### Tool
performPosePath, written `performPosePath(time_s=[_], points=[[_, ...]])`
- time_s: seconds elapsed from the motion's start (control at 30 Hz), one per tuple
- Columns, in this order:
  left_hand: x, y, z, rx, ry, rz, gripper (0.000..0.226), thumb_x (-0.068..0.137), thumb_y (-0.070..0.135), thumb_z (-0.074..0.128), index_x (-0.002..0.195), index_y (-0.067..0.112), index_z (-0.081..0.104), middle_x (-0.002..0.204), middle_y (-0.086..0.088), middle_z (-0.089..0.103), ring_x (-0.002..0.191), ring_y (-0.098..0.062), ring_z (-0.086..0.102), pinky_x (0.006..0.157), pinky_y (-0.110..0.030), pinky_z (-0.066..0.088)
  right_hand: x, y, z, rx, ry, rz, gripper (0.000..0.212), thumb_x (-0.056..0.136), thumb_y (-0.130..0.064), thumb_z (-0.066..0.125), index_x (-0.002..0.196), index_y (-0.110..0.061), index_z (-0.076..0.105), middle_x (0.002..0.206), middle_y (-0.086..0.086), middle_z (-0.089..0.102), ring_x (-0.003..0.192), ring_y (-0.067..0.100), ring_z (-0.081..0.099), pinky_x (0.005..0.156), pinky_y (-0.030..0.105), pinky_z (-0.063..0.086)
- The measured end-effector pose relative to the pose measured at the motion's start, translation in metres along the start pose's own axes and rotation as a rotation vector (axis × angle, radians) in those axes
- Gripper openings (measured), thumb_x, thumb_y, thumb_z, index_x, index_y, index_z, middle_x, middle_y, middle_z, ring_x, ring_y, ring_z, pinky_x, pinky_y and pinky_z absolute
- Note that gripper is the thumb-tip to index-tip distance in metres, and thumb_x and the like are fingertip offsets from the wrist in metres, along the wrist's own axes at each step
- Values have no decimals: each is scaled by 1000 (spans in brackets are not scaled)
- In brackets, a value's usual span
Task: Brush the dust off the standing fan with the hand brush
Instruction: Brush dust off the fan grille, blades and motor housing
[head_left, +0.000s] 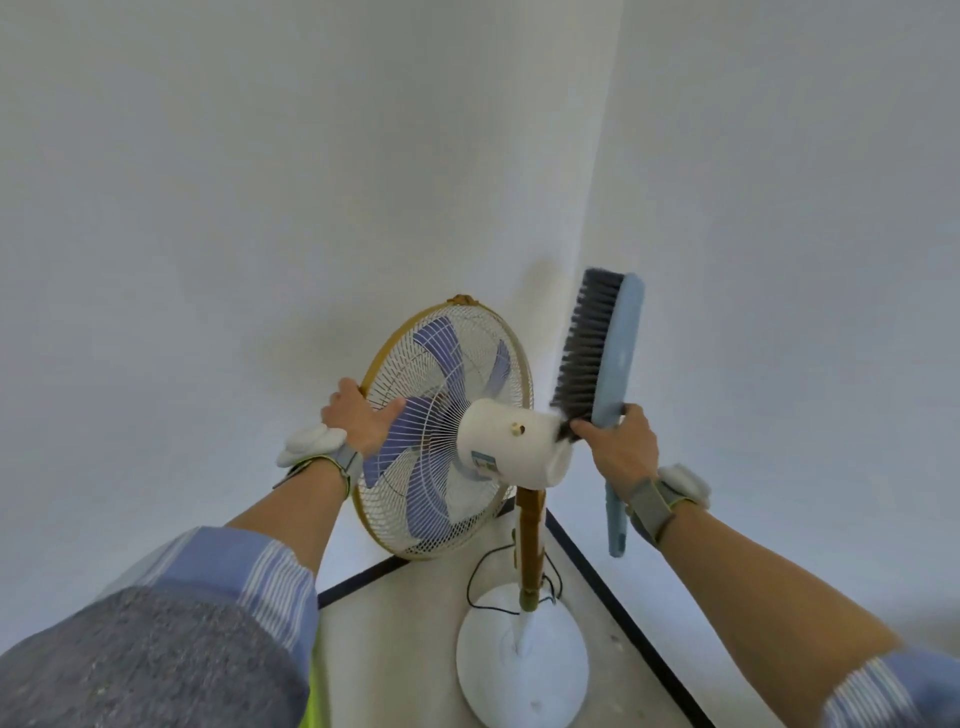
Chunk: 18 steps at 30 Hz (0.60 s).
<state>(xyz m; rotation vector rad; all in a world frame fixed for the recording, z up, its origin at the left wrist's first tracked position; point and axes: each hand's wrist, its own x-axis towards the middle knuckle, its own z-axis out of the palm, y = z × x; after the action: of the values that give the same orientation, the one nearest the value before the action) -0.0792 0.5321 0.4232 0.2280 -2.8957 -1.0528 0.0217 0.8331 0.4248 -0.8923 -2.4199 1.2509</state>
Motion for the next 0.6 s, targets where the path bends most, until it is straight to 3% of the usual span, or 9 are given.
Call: performPosePath(time_s=[0.13,0.23,0.3,0.4,0.5,0.6], points=[[-4,-3,-7,-51,-38,-3,61,87,56,60,120,7,45,117,-15,59,104,-38,57,88,-46,49,-15,-35,3,45,-47,-97,69,79,-53,70,132,-17,46,113,4,63,97,27,64,87,46,55],[-6,-7,-20,-211,-113,-17,51,94,44,57,127,6,49,120,-11,58,109,-35,57,88,-38,45,-31,-69,20,219,-178,-124,54,83,-57,63,117,-16,52,93,6,64,69,21,61,63,39,56],[-4,-12,-28,-358,-161,-47,40,96,29,56,128,5,53,123,-12,60,110,-34,59,95,-41,48,-45,-96,38,382,-301,-122,36,90,-45,62,98,-11,54,73,6,55,49,16,48,46,30,43],[1,-22,-38,-530,-241,-139,32,93,8,50,124,3,59,120,-15,63,102,-29,60,98,-44,50,-66,-136,64,498,-413,-131,28,96,-34,58,80,-13,48,63,3,45,40,13,41,41,25,37],[6,-33,-39,-630,-294,-208,37,90,-6,44,123,-2,60,106,-15,63,94,-28,59,95,-44,53,-81,-157,88,470,-504,-157,29,97,-35,56,86,-10,48,65,2,46,40,11,43,40,25,41],[10,-46,-36,-697,-366,-254,40,89,-9,43,125,-2,58,99,-16,62,92,-29,58,95,-45,53,-90,-147,104,329,-565,-126,38,95,-36,60,106,0,53,68,5,49,42,12,47,40,27,43]])
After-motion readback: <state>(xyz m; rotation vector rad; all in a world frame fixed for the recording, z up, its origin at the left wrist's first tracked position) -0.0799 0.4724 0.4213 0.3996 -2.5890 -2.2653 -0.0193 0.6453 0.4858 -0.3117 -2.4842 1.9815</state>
